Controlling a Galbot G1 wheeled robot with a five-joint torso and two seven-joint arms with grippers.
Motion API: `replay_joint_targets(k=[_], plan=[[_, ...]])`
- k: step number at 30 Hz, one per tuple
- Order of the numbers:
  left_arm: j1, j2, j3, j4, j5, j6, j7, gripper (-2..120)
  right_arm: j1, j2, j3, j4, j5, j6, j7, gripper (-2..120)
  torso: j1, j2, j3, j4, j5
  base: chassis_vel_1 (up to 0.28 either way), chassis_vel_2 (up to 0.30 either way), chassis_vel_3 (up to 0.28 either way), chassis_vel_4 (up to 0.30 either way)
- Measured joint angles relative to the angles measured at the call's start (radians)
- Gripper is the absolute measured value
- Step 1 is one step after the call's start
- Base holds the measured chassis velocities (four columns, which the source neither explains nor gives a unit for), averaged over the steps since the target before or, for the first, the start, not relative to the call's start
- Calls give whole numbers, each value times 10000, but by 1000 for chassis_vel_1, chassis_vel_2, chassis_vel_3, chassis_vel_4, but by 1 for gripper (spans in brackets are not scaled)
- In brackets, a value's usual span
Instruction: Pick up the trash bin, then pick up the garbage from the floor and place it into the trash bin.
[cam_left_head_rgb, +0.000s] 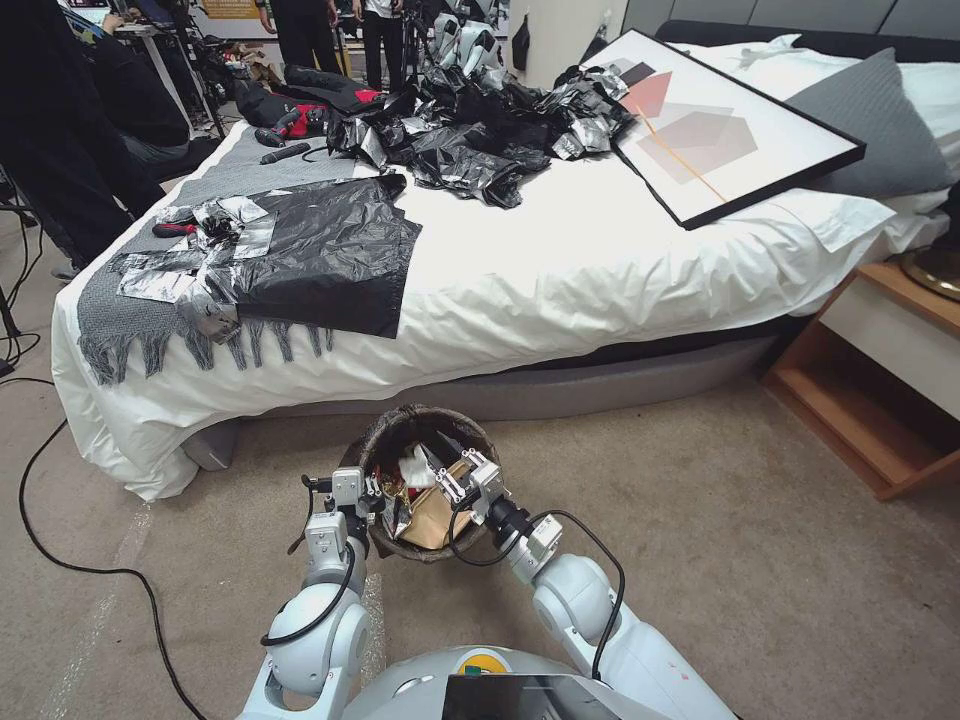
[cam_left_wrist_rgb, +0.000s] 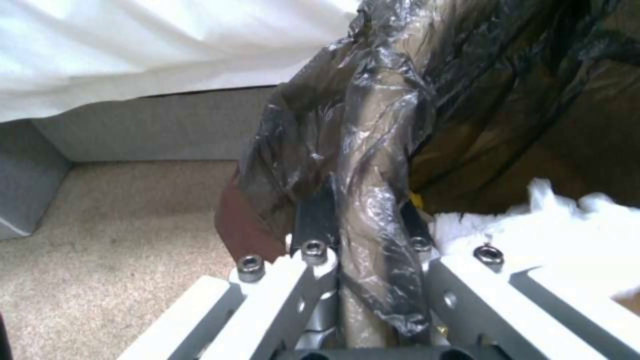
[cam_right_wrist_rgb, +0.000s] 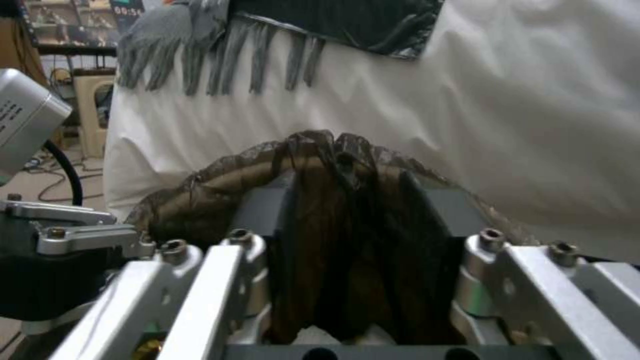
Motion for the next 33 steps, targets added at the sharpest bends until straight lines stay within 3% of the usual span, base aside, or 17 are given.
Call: replay_joint_targets(k=[9,10,11,13,16,26,33], plan=[[0,-7,13,8,13,0,1,3,50,47,-19,-22,-12,-21,-6,70,0,0,0,1,0,0,0,0,0],[0,-8,19,9,15,0,2,3,55,45,-20,-22,-13,-26,-6,81,0,0,0,0,0,0,0,0,0],[0,-8,19,9,15,0,2,3,55,45,-20,-22,-13,-26,-6,81,0,0,0,0,0,0,0,0,0],[0,-13,25,10,40,-1,4,3,60,34,-3,-20,-13,-33,-7,93,0,0,0,0,1,0,0,0,0],[1,-24,39,22,82,-6,4,3,48,35,6,-10,-15,-37,-8,99,0,0,0,0,0,0,0,0,0],[13,-1,64,23,74,-77,22,3,40,53,29,56,-27,-40,-8,100,0,0,0,1,2,0,0,0,0],[19,7,46,34,87,-157,102,3,-248,57,465,1060,-327,4,80,100,0,0,0,1,2,0,0,0,0]])
